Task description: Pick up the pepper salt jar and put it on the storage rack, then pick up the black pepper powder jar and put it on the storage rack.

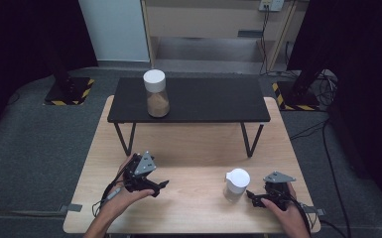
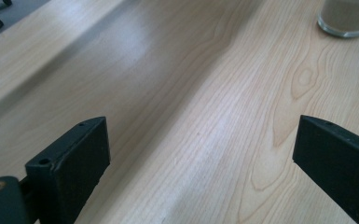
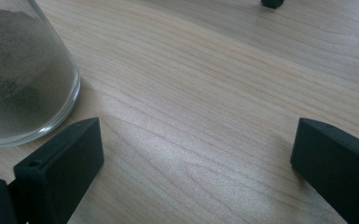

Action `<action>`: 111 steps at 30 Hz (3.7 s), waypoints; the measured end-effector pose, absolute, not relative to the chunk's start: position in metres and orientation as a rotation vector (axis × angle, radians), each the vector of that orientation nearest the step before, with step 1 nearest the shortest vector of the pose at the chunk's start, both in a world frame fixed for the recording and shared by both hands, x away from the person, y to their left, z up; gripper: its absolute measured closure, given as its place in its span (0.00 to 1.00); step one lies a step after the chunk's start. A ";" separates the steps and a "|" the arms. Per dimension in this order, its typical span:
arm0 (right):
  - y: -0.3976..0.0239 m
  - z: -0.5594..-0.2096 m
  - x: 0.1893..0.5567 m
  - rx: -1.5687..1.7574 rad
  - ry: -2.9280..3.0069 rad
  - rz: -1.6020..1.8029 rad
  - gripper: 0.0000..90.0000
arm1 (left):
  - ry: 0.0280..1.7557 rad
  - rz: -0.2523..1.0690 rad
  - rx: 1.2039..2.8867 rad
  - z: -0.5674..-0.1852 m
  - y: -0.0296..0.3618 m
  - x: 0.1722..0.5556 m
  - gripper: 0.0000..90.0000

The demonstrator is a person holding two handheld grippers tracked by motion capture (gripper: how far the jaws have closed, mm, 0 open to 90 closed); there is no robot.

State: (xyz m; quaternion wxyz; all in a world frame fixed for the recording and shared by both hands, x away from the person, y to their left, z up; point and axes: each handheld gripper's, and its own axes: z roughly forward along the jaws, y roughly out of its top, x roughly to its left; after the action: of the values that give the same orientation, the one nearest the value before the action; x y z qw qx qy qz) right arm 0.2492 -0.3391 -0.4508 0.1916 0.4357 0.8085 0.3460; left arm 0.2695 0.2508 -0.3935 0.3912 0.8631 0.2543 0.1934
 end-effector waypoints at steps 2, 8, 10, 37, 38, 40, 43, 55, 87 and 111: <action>-0.339 -0.451 0.249 1.224 2.270 0.972 0.04 | 0.656 0.498 2.200 -0.398 0.251 0.267 0.03; -0.339 -0.451 0.248 1.226 2.270 0.972 0.04 | 0.691 0.482 2.201 -0.410 0.258 0.262 0.03; -0.339 -0.451 0.248 1.227 2.269 0.973 0.04 | 0.703 0.480 2.203 -0.413 0.261 0.259 0.03; -0.338 -0.451 0.243 1.230 2.268 0.972 0.04 | 1.057 0.580 2.108 -0.439 0.302 0.232 0.03; -0.338 -0.451 0.243 1.230 2.268 0.972 0.04 | 1.076 0.591 2.108 -0.438 0.302 0.231 0.03; -0.338 -0.451 0.243 1.229 2.269 0.973 0.04 | 1.107 0.586 2.100 -0.440 0.302 0.233 0.03; -0.338 -0.451 0.243 1.229 2.269 0.973 0.04 | 1.153 0.575 2.099 -0.443 0.301 0.237 0.03; -0.338 -0.450 0.242 1.230 2.271 0.973 0.04 | 1.249 0.536 2.058 -0.450 0.303 0.246 0.01; -0.359 -0.435 0.236 1.177 2.330 1.064 0.08 | 1.260 0.541 2.057 -0.450 0.302 0.245 0.00; -0.348 -0.420 0.210 0.968 2.395 1.122 0.07 | 1.262 0.540 2.055 -0.450 0.301 0.245 0.00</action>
State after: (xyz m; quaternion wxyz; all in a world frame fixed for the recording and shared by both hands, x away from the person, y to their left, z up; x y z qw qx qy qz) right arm 0.2101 -0.3479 -0.4199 0.1621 0.3392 0.8392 0.3930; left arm 0.2451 0.3015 -0.4499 0.3290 0.7853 0.4821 0.2064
